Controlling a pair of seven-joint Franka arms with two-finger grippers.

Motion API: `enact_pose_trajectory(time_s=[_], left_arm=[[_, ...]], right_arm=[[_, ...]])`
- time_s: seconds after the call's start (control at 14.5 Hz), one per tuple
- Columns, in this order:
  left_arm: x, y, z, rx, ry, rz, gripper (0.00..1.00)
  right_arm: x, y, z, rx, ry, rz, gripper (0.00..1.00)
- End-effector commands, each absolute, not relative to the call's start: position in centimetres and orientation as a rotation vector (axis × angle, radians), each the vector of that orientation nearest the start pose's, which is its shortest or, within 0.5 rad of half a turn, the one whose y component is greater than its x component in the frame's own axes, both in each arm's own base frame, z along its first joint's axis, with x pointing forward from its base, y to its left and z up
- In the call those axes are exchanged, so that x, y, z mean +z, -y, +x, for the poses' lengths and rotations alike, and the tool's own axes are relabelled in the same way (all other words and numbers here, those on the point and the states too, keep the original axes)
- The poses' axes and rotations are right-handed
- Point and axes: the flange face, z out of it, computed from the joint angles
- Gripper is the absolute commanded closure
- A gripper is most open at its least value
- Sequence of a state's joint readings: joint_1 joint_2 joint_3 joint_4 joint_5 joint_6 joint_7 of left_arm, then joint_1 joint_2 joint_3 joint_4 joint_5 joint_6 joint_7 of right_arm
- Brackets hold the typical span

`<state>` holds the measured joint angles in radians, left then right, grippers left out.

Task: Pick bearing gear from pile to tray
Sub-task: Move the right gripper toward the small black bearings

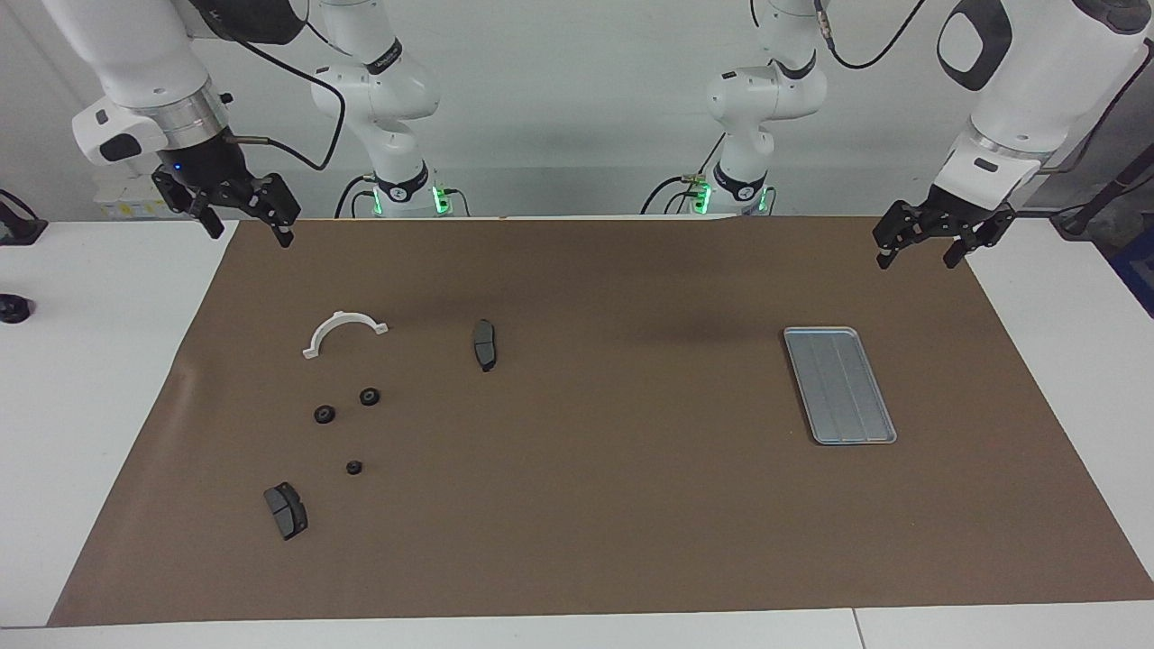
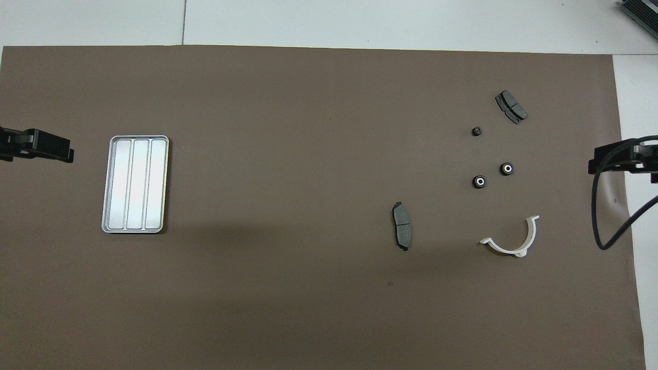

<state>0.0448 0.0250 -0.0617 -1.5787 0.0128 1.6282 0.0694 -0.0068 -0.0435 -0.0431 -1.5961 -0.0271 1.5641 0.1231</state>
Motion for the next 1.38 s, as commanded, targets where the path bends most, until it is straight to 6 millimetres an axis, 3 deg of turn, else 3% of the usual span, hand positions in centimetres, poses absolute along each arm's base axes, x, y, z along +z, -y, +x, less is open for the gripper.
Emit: enact_pose_trajectory(time_s=[0.0, 0.34, 0.55, 0.69, 1.03, 1.17, 1.31], left_arm=[[61.4, 0.5, 55.9, -0.026, -0.152, -3.123, 0.0], [61.4, 0.5, 55.9, -0.026, -0.152, -3.123, 0.0], [61.4, 0.5, 55.9, -0.026, -0.152, -3.123, 0.0], [61.4, 0.5, 55.9, -0.026, -0.152, -3.123, 0.0], [61.4, 0.5, 55.9, -0.026, -0.152, -3.123, 0.0], [61.4, 0.5, 55.9, -0.026, -0.152, -3.123, 0.0], [61.4, 0.5, 55.9, -0.026, -0.152, -3.123, 0.0]], right_arm=[[63.7, 3.5, 53.6, -0.031, -0.256, -3.168, 0.0], [63.4, 3.4, 53.5, -0.038, -0.26, -3.16, 0.0], [61.0, 4.0, 54.6, -0.107, -0.277, -3.147, 0.0], [57.5, 4.2, 55.9, -0.192, -0.267, -3.143, 0.0], [45.7, 5.3, 61.8, -0.178, -0.225, -3.108, 0.0], [42.5, 5.4, 62.2, -0.189, -0.153, -3.108, 0.0], [38.9, 7.3, 62.8, -0.231, -0.099, -3.119, 0.0]])
